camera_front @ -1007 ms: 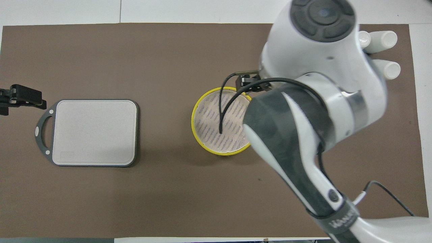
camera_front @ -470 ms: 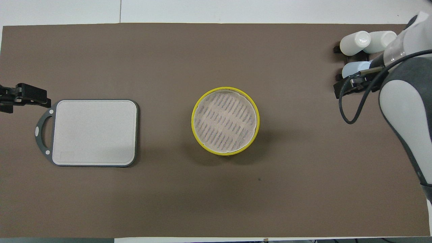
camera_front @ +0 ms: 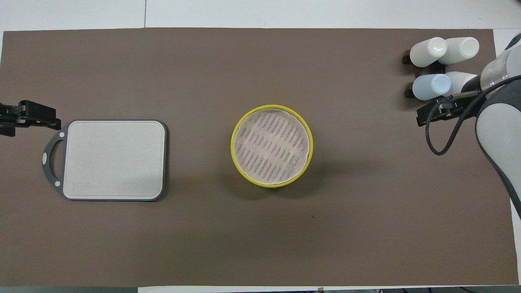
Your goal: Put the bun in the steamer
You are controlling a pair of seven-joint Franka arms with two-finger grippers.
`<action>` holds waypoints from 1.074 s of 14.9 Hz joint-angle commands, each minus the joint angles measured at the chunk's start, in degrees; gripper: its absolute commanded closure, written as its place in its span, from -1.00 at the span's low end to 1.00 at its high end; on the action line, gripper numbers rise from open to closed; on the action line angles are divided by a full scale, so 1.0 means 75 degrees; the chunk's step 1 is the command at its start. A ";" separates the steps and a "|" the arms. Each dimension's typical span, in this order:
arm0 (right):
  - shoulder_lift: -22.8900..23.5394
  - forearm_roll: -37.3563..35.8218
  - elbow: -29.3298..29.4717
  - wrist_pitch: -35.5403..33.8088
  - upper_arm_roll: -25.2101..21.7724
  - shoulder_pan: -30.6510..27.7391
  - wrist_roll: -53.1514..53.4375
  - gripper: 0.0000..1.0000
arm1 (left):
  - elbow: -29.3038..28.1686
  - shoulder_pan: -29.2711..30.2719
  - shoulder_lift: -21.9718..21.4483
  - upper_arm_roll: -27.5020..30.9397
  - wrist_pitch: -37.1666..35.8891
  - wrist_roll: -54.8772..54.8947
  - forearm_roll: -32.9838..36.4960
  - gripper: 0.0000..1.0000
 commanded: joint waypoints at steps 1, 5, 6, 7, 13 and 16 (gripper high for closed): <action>-0.0227 0.0020 -0.0257 0.0211 0.0064 -0.0207 -0.0081 -1.00 | -0.0207 0.0101 -0.0197 -0.0068 0.0071 0.0059 0.0113 -1.00; -0.0168 0.0044 -0.0093 0.0106 0.0076 -0.0325 -0.0093 -1.00 | -0.0207 0.0101 -0.0197 -0.0068 0.0071 0.0059 0.0113 -1.00; -0.0157 0.0055 -0.0093 0.0082 0.0065 -0.0325 -0.0093 -1.00 | -0.0207 0.0101 -0.0197 -0.0068 0.0071 0.0059 0.0113 -1.00; -0.0157 0.0056 -0.0081 0.0012 0.0064 -0.0325 -0.0093 -1.00 | -0.0207 0.0101 -0.0197 -0.0068 0.0071 0.0059 0.0113 -1.00; -0.0519 0.0044 -0.0408 -0.0504 0.0076 -0.0430 -0.0070 -1.00 | -0.0207 0.0101 -0.0197 -0.0068 0.0071 0.0059 0.0113 -1.00; -0.0532 0.0044 -0.0421 -0.0446 0.0076 -0.0442 -0.0093 -1.00 | -0.0207 0.0101 -0.0197 -0.0068 0.0071 0.0059 0.0113 -1.00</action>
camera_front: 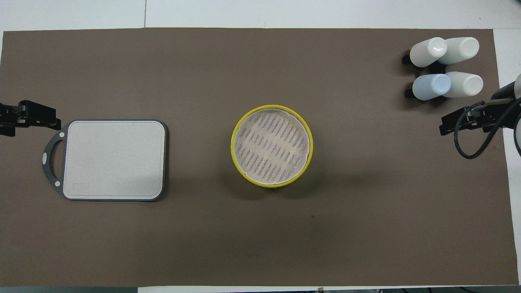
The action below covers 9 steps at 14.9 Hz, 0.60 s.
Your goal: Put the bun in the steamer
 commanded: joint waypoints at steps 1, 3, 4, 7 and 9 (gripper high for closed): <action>-0.0235 0.0045 -0.0302 0.0177 0.0080 -0.0160 -0.0105 -1.00 | -0.0207 0.0101 -0.0185 -0.0068 0.0071 0.0059 0.0113 -1.00; -0.0211 0.0045 -0.0255 0.0248 0.0069 -0.0183 -0.0128 -1.00 | -0.0207 0.0101 -0.0197 -0.0068 0.0071 0.0059 0.0113 -1.00; -0.0211 0.0011 -0.0255 0.0260 0.0068 -0.0183 -0.0128 -1.00 | -0.0207 0.0101 -0.0197 -0.0068 0.0071 0.0059 0.0113 -1.00; -0.0188 -0.0153 -0.0243 0.0471 0.0068 -0.0265 -0.0244 -1.00 | -0.0207 0.0101 -0.0197 -0.0068 0.0071 0.0059 0.0113 -1.00; -0.0188 -0.0259 -0.0243 0.0471 0.0068 -0.0265 -0.0514 -1.00 | -0.0207 0.0101 -0.0197 -0.0068 0.0071 0.0059 0.0113 -1.00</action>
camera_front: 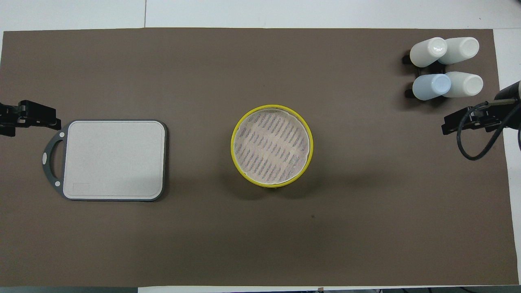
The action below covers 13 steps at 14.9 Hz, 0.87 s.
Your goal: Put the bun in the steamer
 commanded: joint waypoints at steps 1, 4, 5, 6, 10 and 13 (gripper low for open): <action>-0.0139 -0.0187 -0.0198 0.0179 0.0076 -0.0162 -0.0409 -1.00 | -0.0207 0.0101 -0.0197 -0.0068 0.0071 0.0059 0.0113 -1.00; -0.0139 -0.0328 -0.0198 0.0284 0.0088 -0.0138 -0.0409 -1.00 | -0.0207 0.0101 -0.0197 -0.0068 0.0071 0.0059 0.0113 -1.00; -0.0127 -0.0328 -0.0198 0.0296 0.0088 -0.0138 -0.0432 -1.00 | -0.0207 0.0101 -0.0197 -0.0068 0.0071 0.0059 0.0113 -1.00; -0.0127 -0.0340 -0.0198 0.0297 0.0088 -0.0138 -0.0433 -1.00 | -0.0207 0.0101 -0.0197 -0.0068 0.0071 0.0059 0.0113 -1.00; -0.0115 -0.0340 -0.0198 0.0565 0.0088 -0.0138 -0.0409 -1.00 | -0.0207 0.0101 -0.0197 -0.0068 0.0071 0.0059 0.0113 -1.00; -0.0115 -0.0328 -0.0198 0.0601 0.0088 -0.0162 -0.0421 -1.00 | -0.0207 0.0101 -0.0197 -0.0068 0.0071 0.0059 0.0113 -1.00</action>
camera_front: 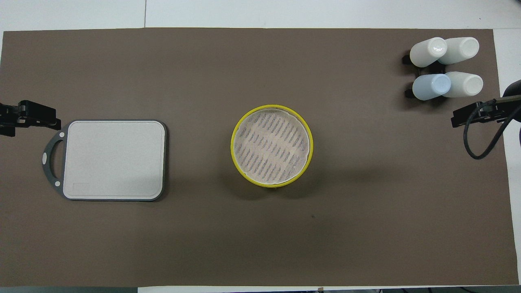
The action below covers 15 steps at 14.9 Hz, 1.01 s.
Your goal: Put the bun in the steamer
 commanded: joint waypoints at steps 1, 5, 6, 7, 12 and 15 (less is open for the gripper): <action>-0.0115 -0.0087 -0.0181 0.0155 0.0075 -0.0120 -0.0201 -1.00 | -0.0206 0.0101 -0.0197 -0.0068 0.0071 0.0059 0.0113 -1.00; -0.0115 -0.0064 -0.0181 0.0167 0.0075 -0.0120 -0.0107 -1.00 | -0.0206 0.0101 -0.0197 -0.0068 0.0071 0.0059 0.0113 -1.00; -0.0115 -0.0017 -0.0181 0.0155 0.0075 -0.0109 -0.0095 -1.00 | -0.0206 0.0101 -0.0197 -0.0068 0.0071 0.0059 0.0113 -1.00; -0.0115 0.0041 -0.0181 0.0143 0.0075 -0.0120 -0.0095 -1.00 | -0.0206 0.0101 -0.0197 -0.0068 0.0071 0.0059 0.0113 -1.00; -0.0115 0.0089 -0.0170 0.0014 0.0087 -0.0120 0.0092 -1.00 | -0.0206 0.0101 -0.0185 -0.0068 0.0071 0.0059 0.0113 -1.00; -0.0115 0.0264 -0.0170 -0.0044 0.0087 -0.0120 0.0244 -1.00 | -0.0206 0.0101 -0.0197 -0.0068 0.0071 0.0059 0.0113 -1.00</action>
